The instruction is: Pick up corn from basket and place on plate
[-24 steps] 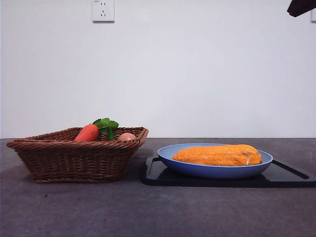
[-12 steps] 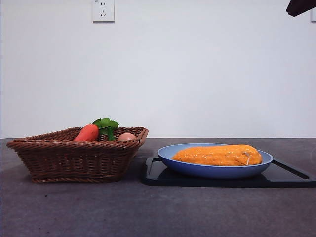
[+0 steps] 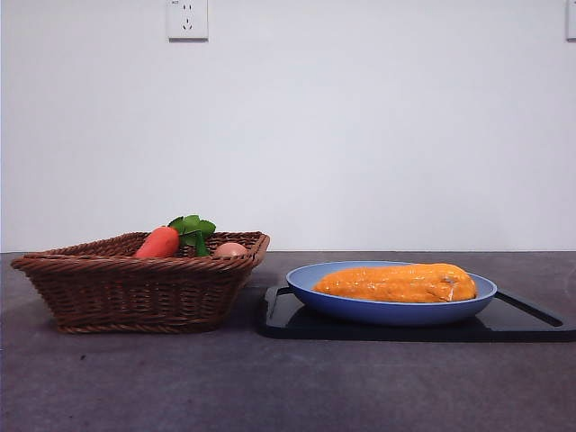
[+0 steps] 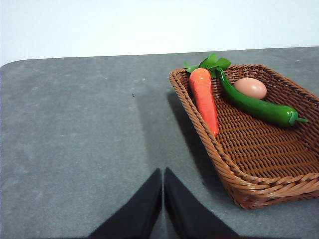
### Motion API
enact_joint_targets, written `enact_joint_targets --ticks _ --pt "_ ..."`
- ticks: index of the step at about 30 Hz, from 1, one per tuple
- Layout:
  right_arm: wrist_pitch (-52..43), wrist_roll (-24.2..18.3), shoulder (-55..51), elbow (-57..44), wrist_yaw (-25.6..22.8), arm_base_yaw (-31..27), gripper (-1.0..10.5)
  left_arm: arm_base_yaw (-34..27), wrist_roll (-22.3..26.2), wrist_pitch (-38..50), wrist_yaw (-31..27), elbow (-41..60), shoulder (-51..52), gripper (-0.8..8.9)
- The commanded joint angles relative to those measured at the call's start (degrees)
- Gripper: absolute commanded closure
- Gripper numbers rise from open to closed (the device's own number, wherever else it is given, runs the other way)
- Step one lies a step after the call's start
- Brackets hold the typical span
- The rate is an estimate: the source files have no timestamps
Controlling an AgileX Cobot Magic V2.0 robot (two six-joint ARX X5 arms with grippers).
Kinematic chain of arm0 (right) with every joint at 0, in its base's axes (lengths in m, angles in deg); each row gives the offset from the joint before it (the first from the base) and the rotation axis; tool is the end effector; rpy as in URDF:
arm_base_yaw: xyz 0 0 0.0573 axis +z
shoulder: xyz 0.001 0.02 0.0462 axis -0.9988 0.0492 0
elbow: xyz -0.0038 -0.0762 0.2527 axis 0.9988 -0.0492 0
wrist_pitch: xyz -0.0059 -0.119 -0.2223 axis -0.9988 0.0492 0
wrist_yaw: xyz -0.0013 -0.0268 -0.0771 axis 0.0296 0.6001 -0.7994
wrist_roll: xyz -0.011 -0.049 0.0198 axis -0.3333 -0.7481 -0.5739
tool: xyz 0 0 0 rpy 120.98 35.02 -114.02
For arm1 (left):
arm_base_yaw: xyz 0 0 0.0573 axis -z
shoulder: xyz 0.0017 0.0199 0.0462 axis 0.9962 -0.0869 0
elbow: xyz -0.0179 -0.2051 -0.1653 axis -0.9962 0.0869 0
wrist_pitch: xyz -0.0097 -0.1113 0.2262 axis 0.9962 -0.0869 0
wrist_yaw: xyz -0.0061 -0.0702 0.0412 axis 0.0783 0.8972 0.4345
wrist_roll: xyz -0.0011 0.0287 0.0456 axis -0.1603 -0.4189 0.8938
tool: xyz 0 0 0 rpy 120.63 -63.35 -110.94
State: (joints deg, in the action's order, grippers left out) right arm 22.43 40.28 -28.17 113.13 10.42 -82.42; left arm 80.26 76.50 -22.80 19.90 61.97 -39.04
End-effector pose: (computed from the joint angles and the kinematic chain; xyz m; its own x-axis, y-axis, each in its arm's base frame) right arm 0.1490 0.0259 0.3509 0.7667 0.5294 -0.3631 -0.5364 0.8391 0.0907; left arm 0.0945 0.0015 0.1579 0.9805 -0.1411 -0.1366 0.1448 0.9893 0.0172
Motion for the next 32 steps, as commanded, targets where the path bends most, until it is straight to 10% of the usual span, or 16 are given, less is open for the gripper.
enact_joint_targets --ticks 1,13,32 --pt "-8.9 0.6 -3.9 -5.5 0.1 -2.3 9.4 -0.1 -0.4 0.2 0.0 1.6 0.1 8.06" --pt "-34.8 1.7 -27.1 -37.2 -9.1 -7.6 9.4 -0.1 -0.4 0.2 0.0 1.6 0.1 8.06" --pt "-33.5 2.8 -43.1 -53.9 -14.7 -7.6 9.4 -0.1 -0.4 0.2 0.0 1.6 0.1 8.06"
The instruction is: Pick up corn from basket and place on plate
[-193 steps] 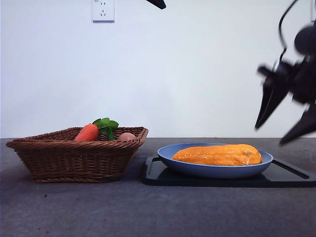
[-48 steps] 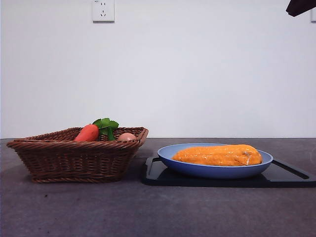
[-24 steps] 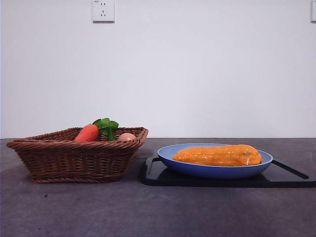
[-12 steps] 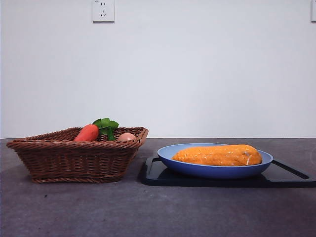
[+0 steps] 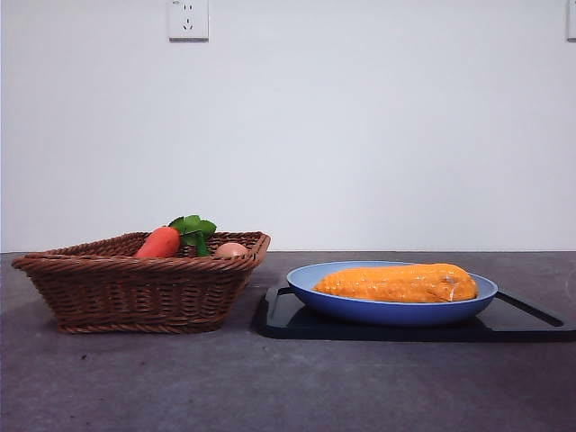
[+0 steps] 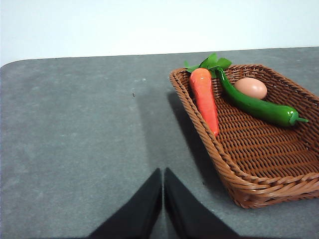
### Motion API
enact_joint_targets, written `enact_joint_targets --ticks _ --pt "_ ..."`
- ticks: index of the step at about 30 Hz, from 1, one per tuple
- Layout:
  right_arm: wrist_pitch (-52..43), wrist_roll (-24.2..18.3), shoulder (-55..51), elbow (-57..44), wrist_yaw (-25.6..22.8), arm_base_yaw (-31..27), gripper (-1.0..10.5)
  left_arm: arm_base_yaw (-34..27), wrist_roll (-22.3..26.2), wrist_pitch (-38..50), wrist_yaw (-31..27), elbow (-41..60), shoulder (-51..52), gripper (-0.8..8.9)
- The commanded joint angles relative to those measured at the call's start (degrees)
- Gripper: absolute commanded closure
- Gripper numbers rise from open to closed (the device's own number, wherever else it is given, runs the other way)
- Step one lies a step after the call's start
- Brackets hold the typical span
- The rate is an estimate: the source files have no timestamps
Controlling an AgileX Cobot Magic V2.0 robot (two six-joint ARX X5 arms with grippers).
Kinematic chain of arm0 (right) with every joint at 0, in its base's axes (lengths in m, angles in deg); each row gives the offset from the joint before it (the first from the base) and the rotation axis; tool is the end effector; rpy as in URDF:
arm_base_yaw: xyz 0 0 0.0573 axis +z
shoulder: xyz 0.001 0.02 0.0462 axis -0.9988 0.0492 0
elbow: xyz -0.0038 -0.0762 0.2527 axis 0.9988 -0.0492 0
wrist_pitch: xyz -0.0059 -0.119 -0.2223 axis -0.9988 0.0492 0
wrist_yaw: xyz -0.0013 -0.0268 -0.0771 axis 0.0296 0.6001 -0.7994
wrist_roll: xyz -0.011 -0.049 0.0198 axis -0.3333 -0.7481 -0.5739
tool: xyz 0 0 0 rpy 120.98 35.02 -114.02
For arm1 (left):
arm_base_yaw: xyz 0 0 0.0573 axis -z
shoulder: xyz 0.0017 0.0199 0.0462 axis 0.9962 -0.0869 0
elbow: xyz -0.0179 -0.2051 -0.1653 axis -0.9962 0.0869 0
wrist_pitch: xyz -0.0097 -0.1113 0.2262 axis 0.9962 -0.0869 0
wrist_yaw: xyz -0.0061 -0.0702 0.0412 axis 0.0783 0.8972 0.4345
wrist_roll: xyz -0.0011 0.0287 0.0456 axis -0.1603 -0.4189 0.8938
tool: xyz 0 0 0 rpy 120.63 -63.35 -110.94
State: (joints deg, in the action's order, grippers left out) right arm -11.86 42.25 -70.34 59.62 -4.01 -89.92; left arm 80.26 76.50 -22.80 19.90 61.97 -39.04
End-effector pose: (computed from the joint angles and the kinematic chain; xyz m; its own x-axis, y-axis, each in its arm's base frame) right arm 0.0994 0.0019 0.1660 0.9831 0.1818 -0.0212 -0.1829 0.9807 -0.0686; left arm 0.0945 0.0015 0.1579 0.9805 -0.1411 -0.1366 0.1448 0.9893 0.0172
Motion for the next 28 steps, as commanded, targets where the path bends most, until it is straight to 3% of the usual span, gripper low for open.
enact_joint_targets --ticks 1,12,28 --pt "1.6 0.9 -1.4 -0.3 -0.3 -0.1 9.4 -0.1 -0.4 0.2 0.0 1.6 0.1 8.06" --pt "8.6 0.8 -2.7 -0.3 -0.2 0.0 9.4 -0.1 -0.4 0.2 0.0 1.6 0.1 8.06" --pt "6.3 0.8 -2.7 -0.3 -0.2 0.0 9.4 -0.1 -0.4 0.2 0.0 1.6 0.1 8.06"
